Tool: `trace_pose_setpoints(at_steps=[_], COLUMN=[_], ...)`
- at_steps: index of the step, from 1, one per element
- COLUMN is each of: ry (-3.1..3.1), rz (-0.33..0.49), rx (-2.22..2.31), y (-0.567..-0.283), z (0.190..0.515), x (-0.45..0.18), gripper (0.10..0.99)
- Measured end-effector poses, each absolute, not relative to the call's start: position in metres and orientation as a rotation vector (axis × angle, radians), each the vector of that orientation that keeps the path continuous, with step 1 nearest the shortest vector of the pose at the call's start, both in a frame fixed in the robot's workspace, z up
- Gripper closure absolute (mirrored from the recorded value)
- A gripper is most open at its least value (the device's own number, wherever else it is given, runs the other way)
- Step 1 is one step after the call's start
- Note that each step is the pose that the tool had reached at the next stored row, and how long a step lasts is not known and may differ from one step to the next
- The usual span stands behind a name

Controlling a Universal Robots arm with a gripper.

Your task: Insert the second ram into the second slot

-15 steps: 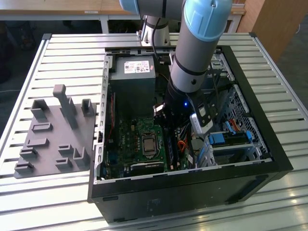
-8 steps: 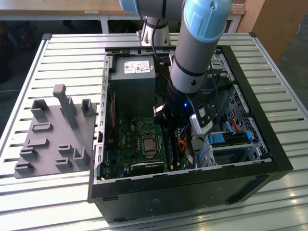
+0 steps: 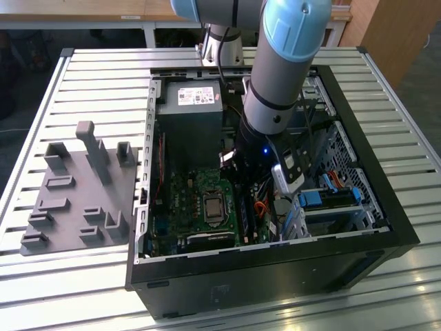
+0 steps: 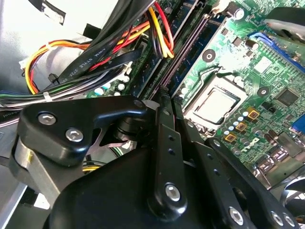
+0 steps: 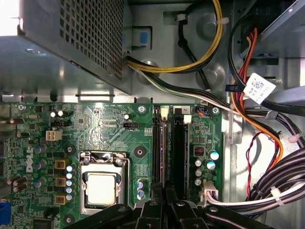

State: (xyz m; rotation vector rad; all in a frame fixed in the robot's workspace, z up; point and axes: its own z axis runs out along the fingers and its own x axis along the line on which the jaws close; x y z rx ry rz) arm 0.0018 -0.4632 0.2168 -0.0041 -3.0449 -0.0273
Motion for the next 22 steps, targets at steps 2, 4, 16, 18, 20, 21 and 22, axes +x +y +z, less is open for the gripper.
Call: trace_pose_setpoints(at_steps=[2,4,16,18,20,21,22], ry=[-3.045,-3.045,-3.045,-3.045,-3.045,-3.045,-3.045], rz=[-0.028,-0.028,-0.028,-0.028,-0.028,-0.029,-0.028], rx=[-0.007,-0.013,-0.030,-0.030,-0.030,-0.030,-0.030], y=[-0.4638,-0.4640,-0.4642,-0.4642,-0.4642,-0.4642,-0.4642], z=[0.2168,0.2169,0.2150,0.2151,0.2150,0.2150,0.2151], x=[0.0019,0.0021,0.0026,0.0026,0.0026,0.0026,0.0026], gripper=[0.949,0.949,0.949,0.949,0.949,0.949,0.949])
